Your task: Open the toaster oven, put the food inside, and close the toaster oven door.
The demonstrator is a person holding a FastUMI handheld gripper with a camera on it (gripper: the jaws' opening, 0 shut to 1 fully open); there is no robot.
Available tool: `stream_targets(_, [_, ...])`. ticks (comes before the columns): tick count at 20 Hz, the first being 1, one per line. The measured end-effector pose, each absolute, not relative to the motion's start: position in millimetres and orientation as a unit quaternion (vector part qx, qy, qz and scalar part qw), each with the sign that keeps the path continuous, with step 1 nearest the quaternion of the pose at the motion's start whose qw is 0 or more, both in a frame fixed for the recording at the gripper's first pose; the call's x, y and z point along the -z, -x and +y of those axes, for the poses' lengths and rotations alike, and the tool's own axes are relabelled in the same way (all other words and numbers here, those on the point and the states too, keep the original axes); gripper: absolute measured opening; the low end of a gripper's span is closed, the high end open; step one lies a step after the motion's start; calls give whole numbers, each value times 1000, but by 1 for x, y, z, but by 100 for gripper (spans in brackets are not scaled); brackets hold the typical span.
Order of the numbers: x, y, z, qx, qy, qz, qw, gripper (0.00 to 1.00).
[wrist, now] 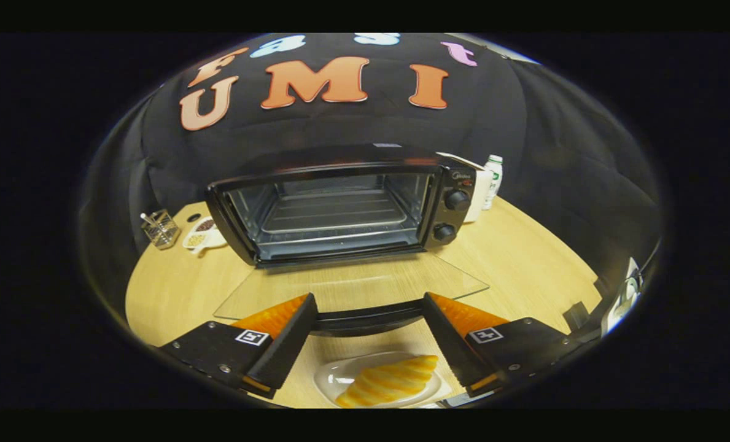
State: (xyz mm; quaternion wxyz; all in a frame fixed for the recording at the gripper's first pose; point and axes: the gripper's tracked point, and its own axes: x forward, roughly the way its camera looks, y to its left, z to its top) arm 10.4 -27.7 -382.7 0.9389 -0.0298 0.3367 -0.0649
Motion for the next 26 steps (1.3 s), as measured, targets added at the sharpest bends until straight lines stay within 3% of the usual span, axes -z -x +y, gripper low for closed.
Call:
stream_targets(9, [442, 0, -24, 83, 2, 417, 905, 100])
stream_targets(12, [442, -4, -25, 85, -3, 409, 908, 100])
stream_targets(26, [374, 61, -28, 117, -37, 384, 915, 100])
